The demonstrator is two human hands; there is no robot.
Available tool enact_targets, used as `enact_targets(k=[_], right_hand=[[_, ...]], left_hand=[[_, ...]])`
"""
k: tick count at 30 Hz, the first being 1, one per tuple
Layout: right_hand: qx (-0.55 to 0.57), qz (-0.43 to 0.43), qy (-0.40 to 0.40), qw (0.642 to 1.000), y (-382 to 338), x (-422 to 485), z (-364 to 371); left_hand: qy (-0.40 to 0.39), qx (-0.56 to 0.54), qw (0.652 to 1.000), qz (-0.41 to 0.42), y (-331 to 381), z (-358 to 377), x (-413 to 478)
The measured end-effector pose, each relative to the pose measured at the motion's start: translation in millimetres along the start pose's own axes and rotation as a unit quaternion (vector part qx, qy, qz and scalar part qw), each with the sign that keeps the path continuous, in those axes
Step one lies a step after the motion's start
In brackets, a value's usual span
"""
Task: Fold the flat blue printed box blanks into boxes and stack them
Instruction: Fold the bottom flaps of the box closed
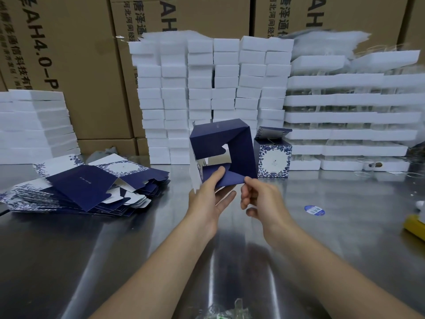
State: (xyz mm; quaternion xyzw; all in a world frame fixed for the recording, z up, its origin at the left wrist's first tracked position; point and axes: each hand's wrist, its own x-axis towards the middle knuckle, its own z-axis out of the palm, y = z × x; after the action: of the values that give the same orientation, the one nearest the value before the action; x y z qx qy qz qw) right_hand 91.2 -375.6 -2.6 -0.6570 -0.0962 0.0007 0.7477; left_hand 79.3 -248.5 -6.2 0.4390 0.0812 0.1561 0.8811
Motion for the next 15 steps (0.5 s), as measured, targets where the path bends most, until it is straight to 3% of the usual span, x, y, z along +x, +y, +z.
enact_targets(k=[9,15], right_hand=[[0.066,0.023,0.032,0.997,-4.5,-0.1,-6.1],[0.044,0.031,-0.017,0.998,-6.4,-1.3,-5.5]], left_hand=[[0.012,0.198,0.977,0.081,-5.7,7.8,-2.6],[0.039,0.194,0.977,0.082,-3.9,3.0,1.4]])
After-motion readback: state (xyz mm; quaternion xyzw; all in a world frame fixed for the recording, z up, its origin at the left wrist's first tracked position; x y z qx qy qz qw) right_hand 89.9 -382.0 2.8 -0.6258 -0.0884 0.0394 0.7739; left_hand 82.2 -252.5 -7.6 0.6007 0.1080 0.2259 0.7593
